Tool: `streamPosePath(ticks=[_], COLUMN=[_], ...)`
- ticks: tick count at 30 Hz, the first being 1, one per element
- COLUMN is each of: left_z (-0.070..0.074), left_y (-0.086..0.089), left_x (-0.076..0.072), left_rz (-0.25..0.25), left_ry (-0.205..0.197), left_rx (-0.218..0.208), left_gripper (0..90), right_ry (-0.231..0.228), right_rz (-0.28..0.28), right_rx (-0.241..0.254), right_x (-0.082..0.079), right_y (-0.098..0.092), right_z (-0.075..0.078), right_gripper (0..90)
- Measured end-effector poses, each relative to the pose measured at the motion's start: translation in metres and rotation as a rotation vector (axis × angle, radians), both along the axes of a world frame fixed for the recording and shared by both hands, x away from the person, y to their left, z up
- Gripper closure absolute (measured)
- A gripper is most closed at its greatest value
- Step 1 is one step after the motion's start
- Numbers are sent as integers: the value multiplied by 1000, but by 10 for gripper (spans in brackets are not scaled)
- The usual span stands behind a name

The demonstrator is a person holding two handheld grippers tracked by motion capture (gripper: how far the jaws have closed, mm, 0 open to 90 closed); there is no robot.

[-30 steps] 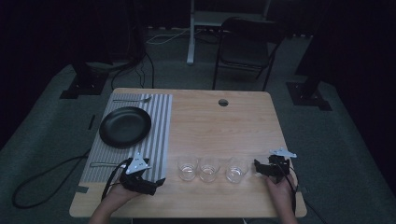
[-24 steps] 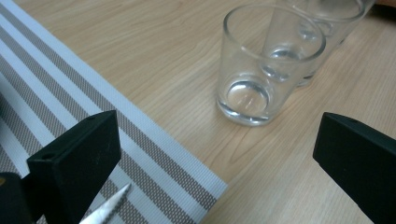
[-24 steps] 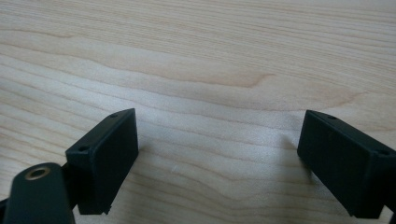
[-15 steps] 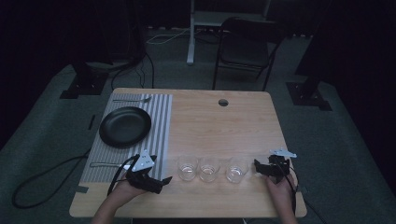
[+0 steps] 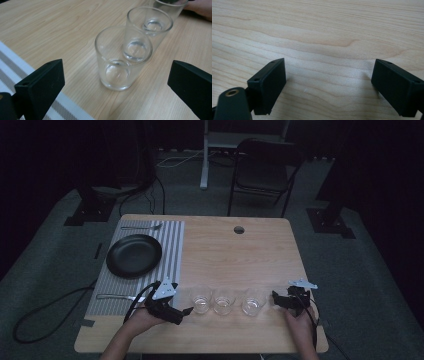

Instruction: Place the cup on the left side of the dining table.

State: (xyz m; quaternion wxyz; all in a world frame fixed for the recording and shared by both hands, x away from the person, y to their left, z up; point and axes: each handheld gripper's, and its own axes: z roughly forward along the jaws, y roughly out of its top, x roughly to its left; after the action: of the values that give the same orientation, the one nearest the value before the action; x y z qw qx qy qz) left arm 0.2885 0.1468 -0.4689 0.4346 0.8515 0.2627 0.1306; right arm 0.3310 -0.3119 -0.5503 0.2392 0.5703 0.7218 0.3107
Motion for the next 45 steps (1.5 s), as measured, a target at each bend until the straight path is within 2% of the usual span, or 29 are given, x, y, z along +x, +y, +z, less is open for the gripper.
streamPosePath(ticks=[22, 31, 45], left_z=[3, 4, 2], left_y=[-40, -53, -77], left_x=[13, 19, 28], left_rz=[-90, -111, -160], left_ry=[8, -3, 16], left_rx=[48, 72, 113], left_gripper=[14, 14, 14], right_ry=[0, 0, 1], right_rz=[0, 0, 0], right_rx=[0, 0, 1], right_x=[0, 0, 0], right_y=[0, 0, 0], right_z=[0, 0, 0], right_gripper=[119, 119, 119])
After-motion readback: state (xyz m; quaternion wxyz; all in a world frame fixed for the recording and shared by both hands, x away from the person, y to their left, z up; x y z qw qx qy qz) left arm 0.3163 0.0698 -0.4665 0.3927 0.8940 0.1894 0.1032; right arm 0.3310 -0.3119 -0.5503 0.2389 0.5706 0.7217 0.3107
